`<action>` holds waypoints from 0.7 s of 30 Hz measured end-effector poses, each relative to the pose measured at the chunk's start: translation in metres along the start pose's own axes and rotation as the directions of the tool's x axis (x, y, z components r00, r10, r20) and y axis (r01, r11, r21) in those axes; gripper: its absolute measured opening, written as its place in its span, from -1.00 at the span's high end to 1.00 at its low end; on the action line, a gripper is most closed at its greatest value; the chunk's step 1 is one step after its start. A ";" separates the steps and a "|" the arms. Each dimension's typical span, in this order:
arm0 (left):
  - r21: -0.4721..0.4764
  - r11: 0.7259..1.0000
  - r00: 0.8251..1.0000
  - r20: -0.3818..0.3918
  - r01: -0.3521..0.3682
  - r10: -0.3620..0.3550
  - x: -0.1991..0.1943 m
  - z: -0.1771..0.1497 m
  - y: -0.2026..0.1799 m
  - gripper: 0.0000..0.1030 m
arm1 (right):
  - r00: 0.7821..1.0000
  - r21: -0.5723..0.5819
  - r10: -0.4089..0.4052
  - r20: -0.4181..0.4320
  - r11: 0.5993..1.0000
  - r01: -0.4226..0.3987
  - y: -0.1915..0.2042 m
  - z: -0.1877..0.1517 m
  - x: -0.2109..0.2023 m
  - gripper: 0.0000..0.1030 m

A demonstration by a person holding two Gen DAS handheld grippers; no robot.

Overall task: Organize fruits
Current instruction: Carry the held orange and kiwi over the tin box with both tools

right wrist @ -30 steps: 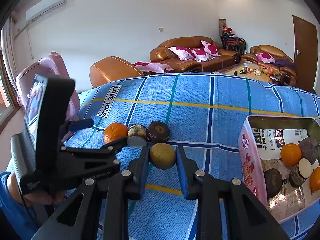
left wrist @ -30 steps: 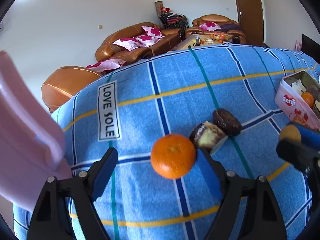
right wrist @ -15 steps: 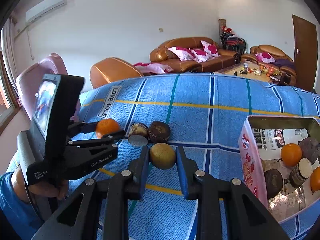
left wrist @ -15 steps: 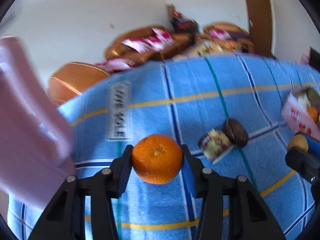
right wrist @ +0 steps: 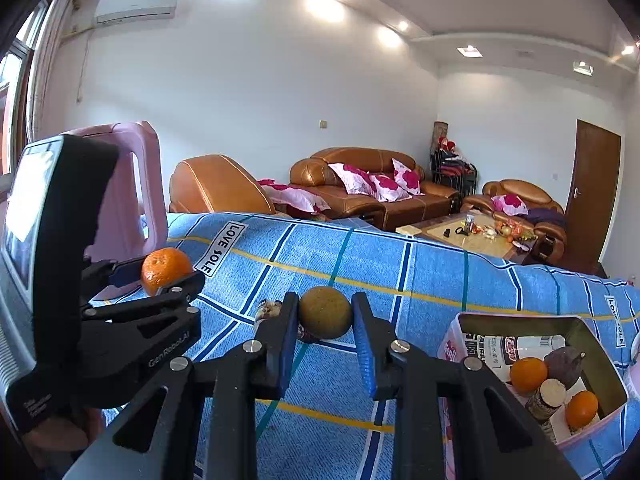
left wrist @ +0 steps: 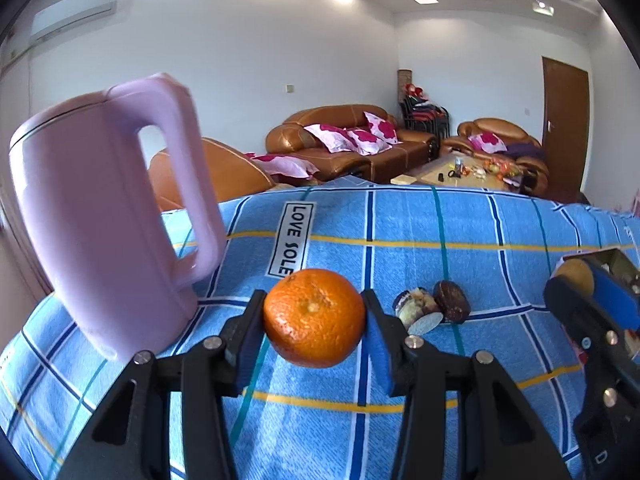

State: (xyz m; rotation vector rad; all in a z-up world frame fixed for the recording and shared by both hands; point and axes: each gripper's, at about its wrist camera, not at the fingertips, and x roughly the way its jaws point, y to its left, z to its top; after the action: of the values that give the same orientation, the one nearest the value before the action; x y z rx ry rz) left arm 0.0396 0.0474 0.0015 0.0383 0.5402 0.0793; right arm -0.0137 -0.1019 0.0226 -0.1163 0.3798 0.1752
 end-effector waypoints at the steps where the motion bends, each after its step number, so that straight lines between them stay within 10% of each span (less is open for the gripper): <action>1: -0.006 1.000 1.000 0.000 0.001 -0.001 -0.003 -0.002 0.000 0.06 | 1.000 0.001 0.001 -0.003 1.000 -0.001 0.000 0.000 0.000 0.44; 21: -0.026 1.000 0.999 0.036 -0.001 0.002 -0.028 -0.015 -0.006 0.06 | 1.000 0.010 -0.026 -0.008 1.000 0.026 -0.001 -0.006 -0.011 0.44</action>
State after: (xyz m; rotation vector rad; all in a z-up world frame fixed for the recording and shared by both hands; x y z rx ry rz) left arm 0.0083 0.0397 0.0031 0.0150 0.5033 0.0870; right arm -0.0258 -0.1058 0.0215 -0.1119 0.3870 0.1468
